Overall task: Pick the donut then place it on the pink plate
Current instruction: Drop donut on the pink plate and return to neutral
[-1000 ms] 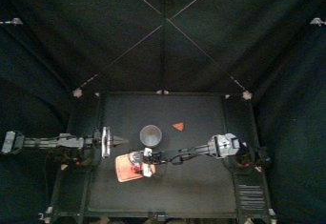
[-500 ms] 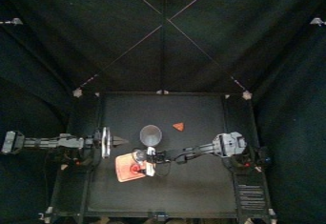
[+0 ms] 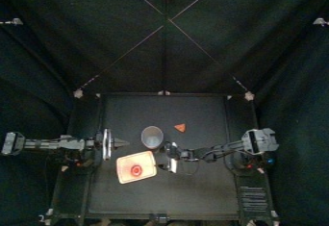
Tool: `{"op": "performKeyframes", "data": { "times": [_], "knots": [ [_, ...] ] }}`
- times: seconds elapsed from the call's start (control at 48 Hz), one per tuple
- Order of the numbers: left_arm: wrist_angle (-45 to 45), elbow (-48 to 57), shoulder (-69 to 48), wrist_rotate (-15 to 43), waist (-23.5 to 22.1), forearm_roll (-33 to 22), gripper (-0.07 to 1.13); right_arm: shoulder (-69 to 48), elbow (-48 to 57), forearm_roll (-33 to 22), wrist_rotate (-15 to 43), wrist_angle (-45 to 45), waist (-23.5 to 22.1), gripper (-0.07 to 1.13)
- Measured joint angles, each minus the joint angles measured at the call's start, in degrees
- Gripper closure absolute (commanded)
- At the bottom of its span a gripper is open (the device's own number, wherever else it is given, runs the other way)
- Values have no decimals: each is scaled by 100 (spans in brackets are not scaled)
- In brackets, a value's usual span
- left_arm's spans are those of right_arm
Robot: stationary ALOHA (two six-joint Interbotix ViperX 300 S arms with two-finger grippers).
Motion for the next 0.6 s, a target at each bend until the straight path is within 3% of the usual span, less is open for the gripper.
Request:
{"op": "performKeyframes", "data": {
  "times": [0.229,0.604],
  "knots": [
    [0,62,0,0,-18,0,107,-791,1046,-35,-35,-1046,26,0],
    [-9,53,-9,-18,-44,-9,107,-1687,1802,-18,-18,-1512,18,0]
  ]
}}
